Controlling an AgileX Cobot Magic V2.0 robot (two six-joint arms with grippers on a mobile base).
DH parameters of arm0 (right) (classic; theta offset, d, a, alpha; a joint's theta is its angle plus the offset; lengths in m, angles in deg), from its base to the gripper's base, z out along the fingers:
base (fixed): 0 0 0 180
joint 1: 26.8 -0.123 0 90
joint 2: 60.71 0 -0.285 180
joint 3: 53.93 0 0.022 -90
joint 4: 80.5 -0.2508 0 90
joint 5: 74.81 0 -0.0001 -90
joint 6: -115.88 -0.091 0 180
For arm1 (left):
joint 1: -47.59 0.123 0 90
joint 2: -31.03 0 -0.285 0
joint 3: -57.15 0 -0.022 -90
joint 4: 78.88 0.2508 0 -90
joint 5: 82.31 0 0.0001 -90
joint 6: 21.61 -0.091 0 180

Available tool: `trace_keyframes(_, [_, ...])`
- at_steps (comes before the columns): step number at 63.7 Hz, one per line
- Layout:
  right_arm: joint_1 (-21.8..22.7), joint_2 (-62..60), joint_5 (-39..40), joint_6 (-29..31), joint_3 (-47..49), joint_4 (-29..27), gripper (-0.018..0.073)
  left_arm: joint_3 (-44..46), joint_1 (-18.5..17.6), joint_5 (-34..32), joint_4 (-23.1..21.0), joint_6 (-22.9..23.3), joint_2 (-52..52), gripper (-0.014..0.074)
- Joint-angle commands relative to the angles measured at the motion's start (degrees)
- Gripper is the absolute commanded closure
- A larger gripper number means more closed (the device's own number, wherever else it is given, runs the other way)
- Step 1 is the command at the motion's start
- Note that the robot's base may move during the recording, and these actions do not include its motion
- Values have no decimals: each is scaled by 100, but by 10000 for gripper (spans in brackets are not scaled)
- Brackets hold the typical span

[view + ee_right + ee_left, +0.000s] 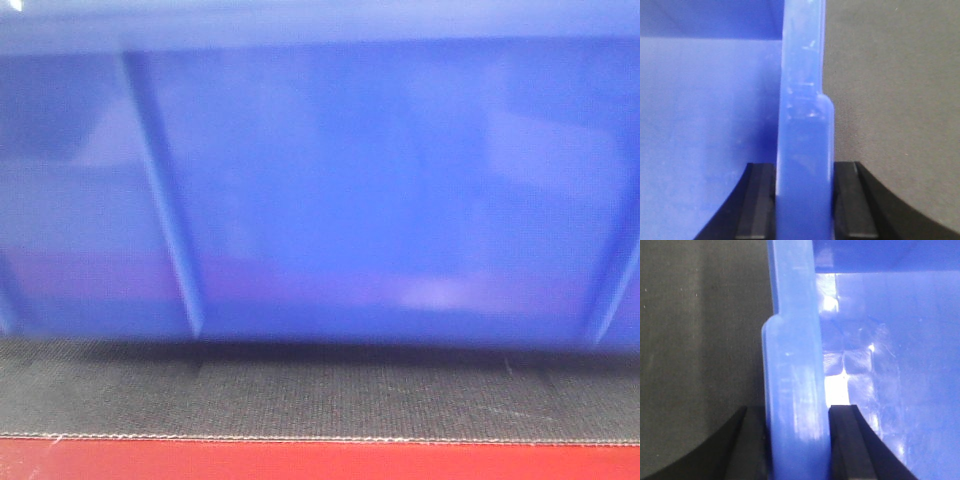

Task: Move blue bin to conveyor side
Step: 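Lower the blue bin onto the grey tabletop with both grippers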

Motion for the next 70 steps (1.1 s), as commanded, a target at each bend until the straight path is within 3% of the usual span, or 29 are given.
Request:
trace_keyframes(1, [37,-84,780,53,-17,115,646,85,51,-339,38,66,23,615])
trace_keyframes(21, [37,286,804,53,-19,61,648,37,51,-339,130,206,-115,615])
trace_keyframes(32, [37,333,1012,53,-19,37,648,37,51,-338,536,206,-157,615])
trace_keyframes(49, [37,438,918,53,-19,0,648,37,51,-302,461,206,-171,613])
trace_keyframes(56, [26,461,905,53,-19,-31,638,37,51,-261,461,206,-185,556])
trace_keyframes(62, [26,497,848,53,-19,-43,517,37,51,-236,461,206,-185,436])
trace_keyframes(70, [26,501,930,53,-19,-57,232,37,51,-251,461,206,-185,306])
